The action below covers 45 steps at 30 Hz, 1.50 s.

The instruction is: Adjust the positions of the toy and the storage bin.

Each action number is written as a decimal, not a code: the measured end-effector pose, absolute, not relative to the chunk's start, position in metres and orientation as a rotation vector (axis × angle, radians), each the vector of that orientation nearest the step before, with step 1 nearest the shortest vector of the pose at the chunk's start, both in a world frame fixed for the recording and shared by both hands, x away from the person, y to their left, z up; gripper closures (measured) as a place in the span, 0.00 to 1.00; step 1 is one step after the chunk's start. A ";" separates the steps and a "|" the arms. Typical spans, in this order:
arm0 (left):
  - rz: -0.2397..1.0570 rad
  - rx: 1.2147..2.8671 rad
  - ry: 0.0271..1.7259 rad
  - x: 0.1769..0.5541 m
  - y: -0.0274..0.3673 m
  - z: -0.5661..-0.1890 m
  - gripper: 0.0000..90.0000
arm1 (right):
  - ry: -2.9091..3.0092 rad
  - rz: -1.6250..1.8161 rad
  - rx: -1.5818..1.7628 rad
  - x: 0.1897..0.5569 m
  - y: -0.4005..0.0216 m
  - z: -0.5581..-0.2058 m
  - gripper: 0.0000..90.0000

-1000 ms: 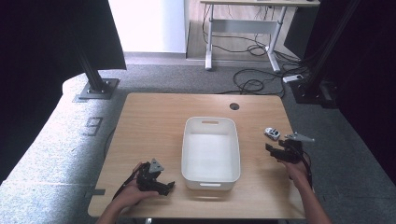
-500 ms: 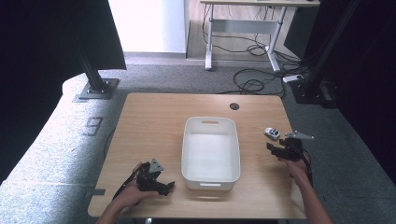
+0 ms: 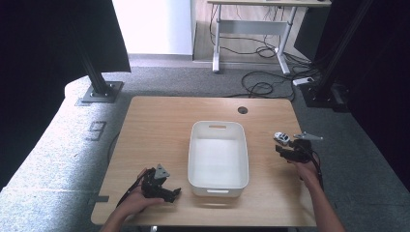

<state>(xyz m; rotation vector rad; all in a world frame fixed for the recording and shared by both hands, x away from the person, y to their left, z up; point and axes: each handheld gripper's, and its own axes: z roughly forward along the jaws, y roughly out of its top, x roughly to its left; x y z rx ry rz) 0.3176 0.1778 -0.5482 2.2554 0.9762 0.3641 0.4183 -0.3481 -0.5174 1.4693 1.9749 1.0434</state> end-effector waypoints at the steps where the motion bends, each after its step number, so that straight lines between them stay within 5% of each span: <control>1: 0.364 2.255 0.976 0.318 0.178 -0.548 0.00 | 1.980 1.036 1.468 0.419 -0.348 -0.519 0.34; 45: 0.364 2.254 0.978 0.317 0.178 -0.548 0.00 | 1.989 0.961 1.409 0.448 -0.349 -0.517 0.36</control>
